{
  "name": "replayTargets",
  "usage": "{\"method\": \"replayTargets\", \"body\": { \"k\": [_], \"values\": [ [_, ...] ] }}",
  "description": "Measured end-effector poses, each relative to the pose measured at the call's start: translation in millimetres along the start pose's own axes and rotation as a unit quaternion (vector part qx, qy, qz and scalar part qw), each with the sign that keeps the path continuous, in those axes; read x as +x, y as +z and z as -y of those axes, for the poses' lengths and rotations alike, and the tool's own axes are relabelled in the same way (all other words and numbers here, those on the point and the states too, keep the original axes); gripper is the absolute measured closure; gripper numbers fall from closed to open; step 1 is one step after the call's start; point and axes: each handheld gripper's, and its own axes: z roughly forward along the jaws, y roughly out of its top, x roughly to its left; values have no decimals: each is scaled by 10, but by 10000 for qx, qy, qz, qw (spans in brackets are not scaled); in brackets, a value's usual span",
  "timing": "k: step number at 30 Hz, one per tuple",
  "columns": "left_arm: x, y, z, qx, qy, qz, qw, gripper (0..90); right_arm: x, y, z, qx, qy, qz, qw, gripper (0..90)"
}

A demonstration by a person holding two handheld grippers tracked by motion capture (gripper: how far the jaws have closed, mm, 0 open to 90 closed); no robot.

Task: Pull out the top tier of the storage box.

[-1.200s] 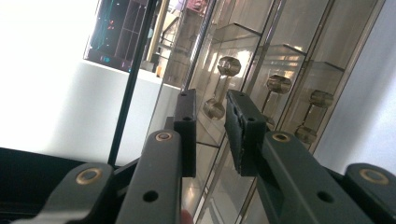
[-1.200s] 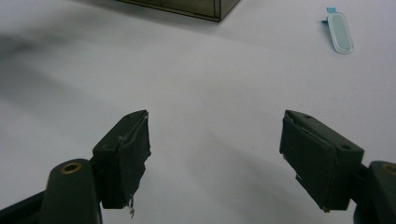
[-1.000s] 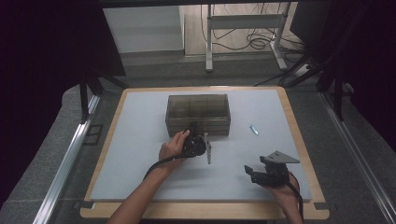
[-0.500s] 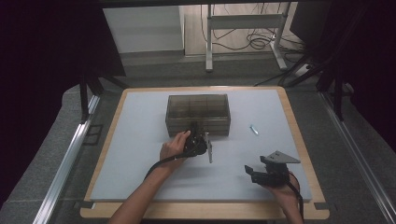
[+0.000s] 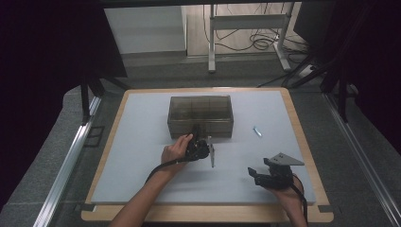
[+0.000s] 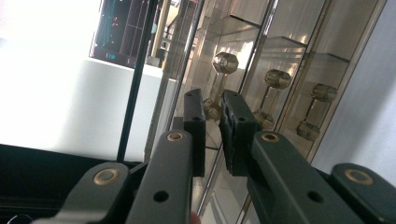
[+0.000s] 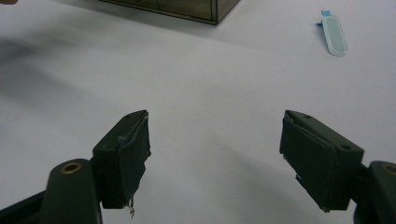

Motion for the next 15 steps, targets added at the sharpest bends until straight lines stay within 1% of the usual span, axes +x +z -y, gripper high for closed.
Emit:
{"method": "replayTargets", "body": {
  "k": [7,15],
  "values": [
    [-7,-27,0,-16,13,-5,10000,820,1,4,2,9,-4,-2,10000,238],
    [-18,-62,9,-51,-33,2,10000,820,2,3,1,-1,-3,-5,10000,238]
  ]
}}
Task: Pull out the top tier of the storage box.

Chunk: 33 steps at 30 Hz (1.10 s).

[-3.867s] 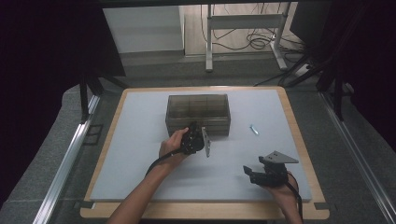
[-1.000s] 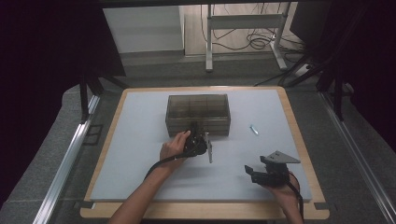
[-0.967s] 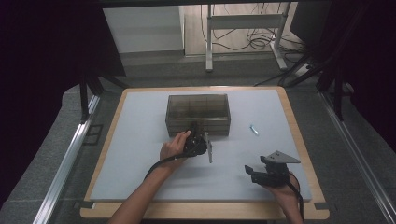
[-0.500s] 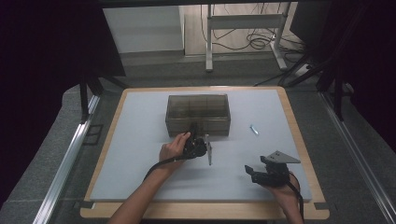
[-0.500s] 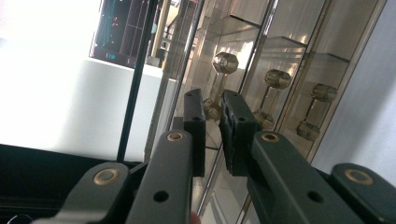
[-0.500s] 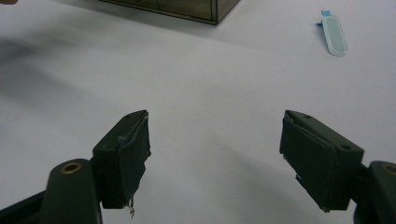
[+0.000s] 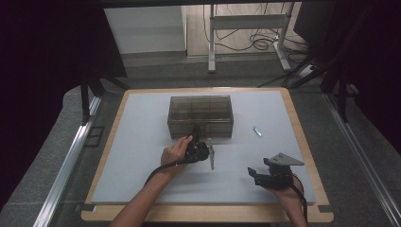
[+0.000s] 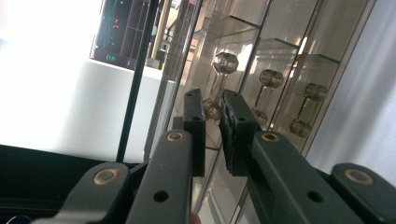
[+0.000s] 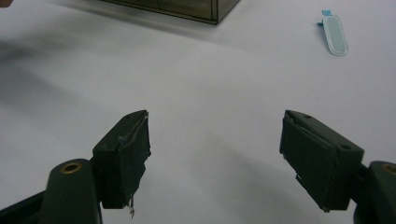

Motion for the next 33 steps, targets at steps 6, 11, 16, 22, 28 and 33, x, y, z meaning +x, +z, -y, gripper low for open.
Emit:
{"method": "replayTargets", "body": {
  "k": [6,11,16,22,28,33],
  "values": [
    [-6,-36,0,-32,3,13,10000,819,-1,0,0,11,-2,4,10000,238],
    [-5,-57,9,-35,11,10,10000,819,1,-3,-2,-7,-1,2,10000,238],
    [-16,-80,10,-49,-7,3,10000,819,4,-4,-4,-1,-8,5,10000,238],
    [-18,-87,6,-54,-1,22,10000,819,9,-2,-4,4,-10,3,10000,238],
    [-21,-88,8,-58,1,3,10000,818,5,-3,-4,5,-9,6,10000,238],
    [-15,-93,20,-125,-28,49,9999,795,5,-4,-4,-7,-6,-1,10000,238]
  ]
}}
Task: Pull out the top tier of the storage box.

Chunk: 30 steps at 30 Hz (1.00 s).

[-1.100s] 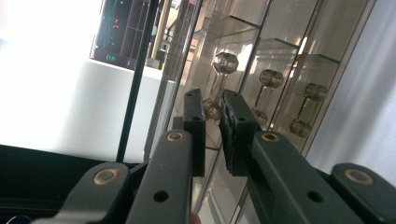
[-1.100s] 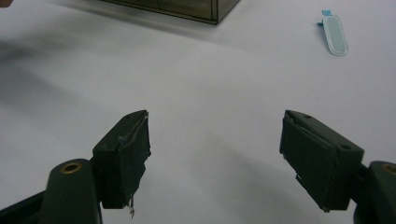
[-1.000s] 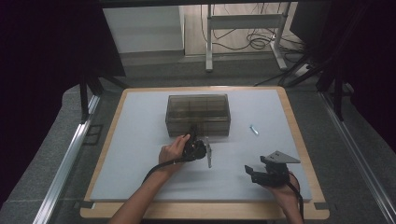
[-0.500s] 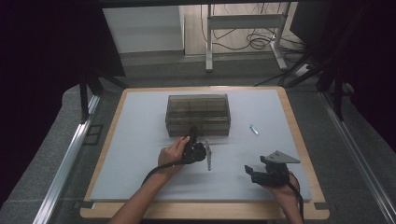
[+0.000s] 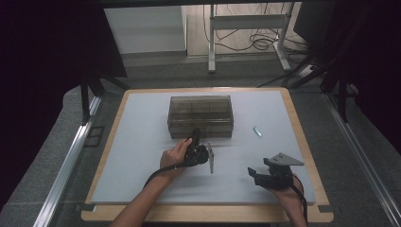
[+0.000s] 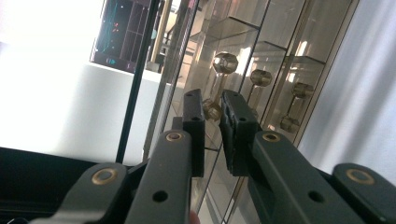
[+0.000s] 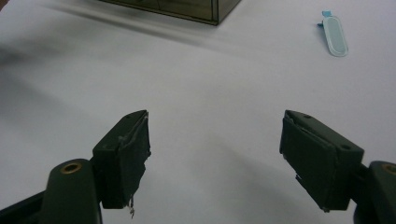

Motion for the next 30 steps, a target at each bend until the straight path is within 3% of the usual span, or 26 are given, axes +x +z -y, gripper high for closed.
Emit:
{"method": "replayTargets", "body": {
  "k": [11,16,20,26,30],
  "values": [
    [32,-89,39,-104,-272,234,9993,617,4,3,-1,-3,2,-4,10000,238],
    [60,-164,40,-129,-415,483,9979,525,4,4,0,-6,-2,3,10000,238],
    [91,-211,52,-137,-693,699,9951,486,9,-2,-3,-34,-8,-8,10000,238],
    [121,-258,114,-85,-884,922,9918,444,5,-3,-2,-29,-5,-9,10000,238],
    [140,-276,165,-69,-1205,1106,9865,417,6,-3,-3,-25,0,-6,10000,238]
  ]
}}
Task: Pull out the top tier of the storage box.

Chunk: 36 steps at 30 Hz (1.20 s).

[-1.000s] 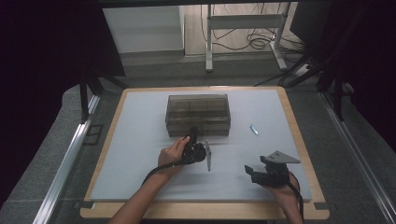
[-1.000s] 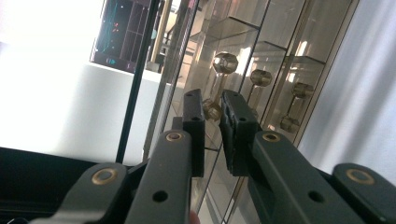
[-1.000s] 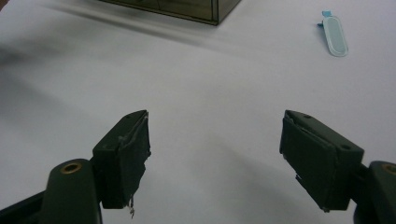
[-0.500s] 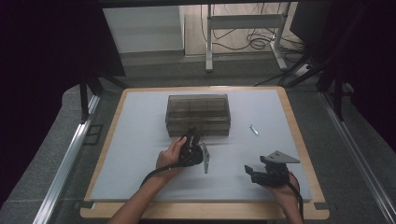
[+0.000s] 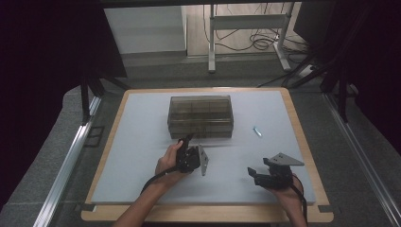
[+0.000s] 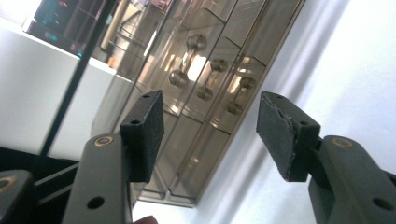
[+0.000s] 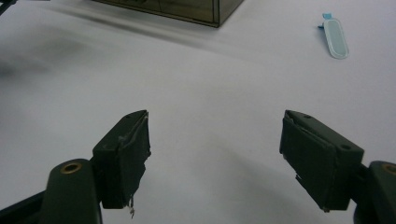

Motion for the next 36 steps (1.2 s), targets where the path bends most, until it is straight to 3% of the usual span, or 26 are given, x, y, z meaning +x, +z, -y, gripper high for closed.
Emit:
{"method": "replayTargets", "body": {
  "k": [2,7,12,17,21,23,30,36],
  "values": [
    [4,-24,25,21,-45,-21,10000,401,1,1,1,-1,1,1,10000,238],
    [18,-84,103,-4,-380,112,9992,390,9,5,0,18,-7,0,10000,238],
    [67,-176,215,51,-617,272,9977,388,10,5,-2,15,-5,0,10000,238],
    [104,-230,343,81,-901,303,9954,388,19,-9,-14,-27,-33,11,10000,239],
    [140,-260,440,158,-1011,320,9942,388,30,5,-33,-46,-31,13,10000,238],
    [167,-264,475,226,-959,323,9946,388,49,20,-44,-42,-61,4,10000,238],
    [277,-302,624,310,-1258,301,9911,380,92,29,-66,-45,-123,-21,9999,238],
    [346,-347,653,287,-1390,236,9896,377,112,16,-103,-100,-176,-46,9998,239]
  ]
}}
